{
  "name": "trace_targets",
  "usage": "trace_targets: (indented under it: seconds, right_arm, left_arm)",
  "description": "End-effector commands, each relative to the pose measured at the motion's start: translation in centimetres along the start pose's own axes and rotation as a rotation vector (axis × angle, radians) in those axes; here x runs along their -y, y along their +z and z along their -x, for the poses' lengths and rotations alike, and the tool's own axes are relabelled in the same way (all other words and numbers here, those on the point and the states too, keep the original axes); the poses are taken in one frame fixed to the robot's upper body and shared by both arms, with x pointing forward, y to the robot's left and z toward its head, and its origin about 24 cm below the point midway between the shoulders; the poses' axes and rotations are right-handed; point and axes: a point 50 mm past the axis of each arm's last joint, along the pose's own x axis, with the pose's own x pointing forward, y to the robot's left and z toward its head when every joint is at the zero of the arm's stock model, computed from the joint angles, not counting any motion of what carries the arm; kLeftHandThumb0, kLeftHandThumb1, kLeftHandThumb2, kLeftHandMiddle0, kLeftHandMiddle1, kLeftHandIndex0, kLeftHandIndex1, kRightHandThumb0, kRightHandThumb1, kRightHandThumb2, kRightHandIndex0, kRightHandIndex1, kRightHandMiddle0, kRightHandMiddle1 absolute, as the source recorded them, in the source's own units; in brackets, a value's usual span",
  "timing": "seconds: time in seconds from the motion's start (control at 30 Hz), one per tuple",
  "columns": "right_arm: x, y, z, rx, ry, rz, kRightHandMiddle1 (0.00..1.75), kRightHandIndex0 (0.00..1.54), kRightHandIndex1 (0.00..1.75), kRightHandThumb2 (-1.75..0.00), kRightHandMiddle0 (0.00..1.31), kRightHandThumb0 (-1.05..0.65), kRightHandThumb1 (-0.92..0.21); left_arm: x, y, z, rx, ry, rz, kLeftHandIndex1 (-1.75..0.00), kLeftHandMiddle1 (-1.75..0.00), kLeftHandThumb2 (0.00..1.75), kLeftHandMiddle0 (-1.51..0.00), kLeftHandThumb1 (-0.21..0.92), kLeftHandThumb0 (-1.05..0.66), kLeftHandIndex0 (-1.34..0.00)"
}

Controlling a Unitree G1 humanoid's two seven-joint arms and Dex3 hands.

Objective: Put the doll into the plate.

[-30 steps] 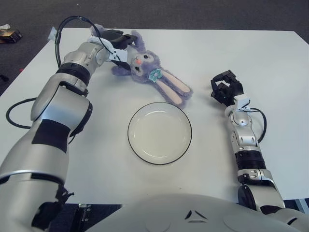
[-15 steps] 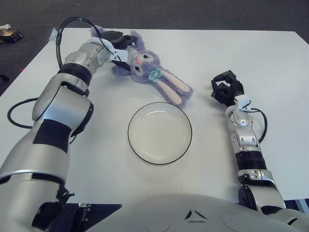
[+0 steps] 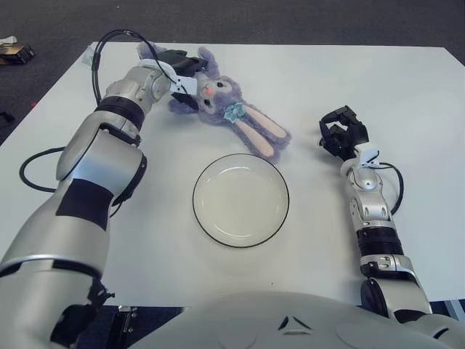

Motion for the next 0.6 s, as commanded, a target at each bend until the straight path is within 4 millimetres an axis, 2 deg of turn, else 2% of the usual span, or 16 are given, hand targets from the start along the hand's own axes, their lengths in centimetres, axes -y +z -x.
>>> trace_targets:
  seconds: [0.0, 0.57]
  right_arm:
    - [0.63, -3.00, 1.60, -0.154, 0.001, 0.028, 1.62, 0.75, 1.67, -0.61, 0.40, -0.38, -0.77]
    - [0.92, -2.96, 1.75, -0.155, 0.022, 0.040, 1.62, 0.76, 1.68, -0.61, 0.40, -0.37, -0.77]
  left_arm:
    - [-0.14, 0.18, -0.13, -0.007, 0.006, -0.022, 0.00, 0.00, 0.00, -0.22, 0.77, -0.67, -0.24]
    - [0.08, 0.39, -0.19, 0.002, 0.008, -0.047, 0.00, 0.00, 0.00, -0.19, 0.77, -0.70, -0.21]
